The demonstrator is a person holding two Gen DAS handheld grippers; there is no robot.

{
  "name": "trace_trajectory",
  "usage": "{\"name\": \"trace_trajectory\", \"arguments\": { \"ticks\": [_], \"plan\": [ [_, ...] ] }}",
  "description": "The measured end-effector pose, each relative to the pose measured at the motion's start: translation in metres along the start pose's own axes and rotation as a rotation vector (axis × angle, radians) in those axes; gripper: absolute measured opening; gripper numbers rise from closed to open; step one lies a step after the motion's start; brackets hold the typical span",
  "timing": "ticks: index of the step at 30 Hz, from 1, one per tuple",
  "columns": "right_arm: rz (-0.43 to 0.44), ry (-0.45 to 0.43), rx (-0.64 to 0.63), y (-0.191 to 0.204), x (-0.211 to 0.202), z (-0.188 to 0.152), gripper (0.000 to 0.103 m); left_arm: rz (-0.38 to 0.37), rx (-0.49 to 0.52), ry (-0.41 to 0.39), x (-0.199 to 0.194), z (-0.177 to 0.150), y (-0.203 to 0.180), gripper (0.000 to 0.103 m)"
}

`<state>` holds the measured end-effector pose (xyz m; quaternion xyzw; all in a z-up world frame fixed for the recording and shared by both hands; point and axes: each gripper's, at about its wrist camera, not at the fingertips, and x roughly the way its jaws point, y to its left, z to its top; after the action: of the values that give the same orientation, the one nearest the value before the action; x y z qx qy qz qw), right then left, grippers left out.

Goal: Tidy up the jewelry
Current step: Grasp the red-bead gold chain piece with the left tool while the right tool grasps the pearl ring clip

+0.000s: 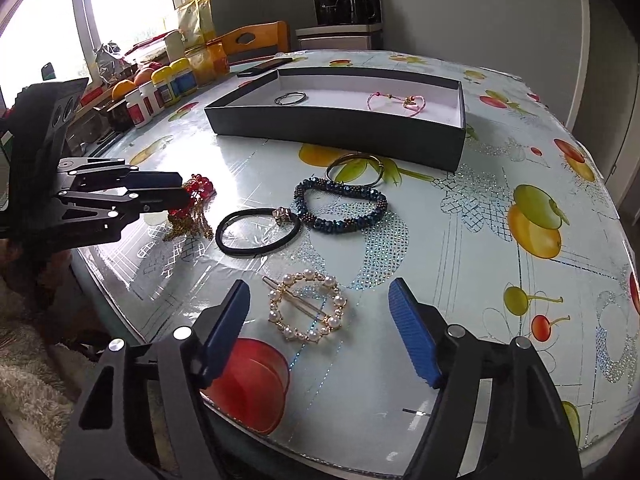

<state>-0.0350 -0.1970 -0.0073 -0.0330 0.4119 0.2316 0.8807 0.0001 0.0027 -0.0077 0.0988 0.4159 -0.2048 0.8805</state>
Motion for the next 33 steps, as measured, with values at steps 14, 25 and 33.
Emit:
{"name": "trace_trajectory", "arguments": {
  "ticks": [14, 25, 33],
  "plan": [
    [-0.002, 0.004, -0.029, 0.007, 0.000, -0.001, 0.063, 0.023, 0.017, 0.014, 0.005, -0.001, -0.003, 0.013],
    [-0.027, -0.001, -0.069, 0.011, 0.002, -0.002, 0.041, 0.019, 0.030, 0.002, 0.001, -0.003, -0.004, 0.009],
    [-0.021, -0.011, -0.013, 0.002, -0.001, 0.003, 0.041, 0.012, 0.032, -0.032, -0.009, 0.001, -0.003, 0.009]
  ]
}}
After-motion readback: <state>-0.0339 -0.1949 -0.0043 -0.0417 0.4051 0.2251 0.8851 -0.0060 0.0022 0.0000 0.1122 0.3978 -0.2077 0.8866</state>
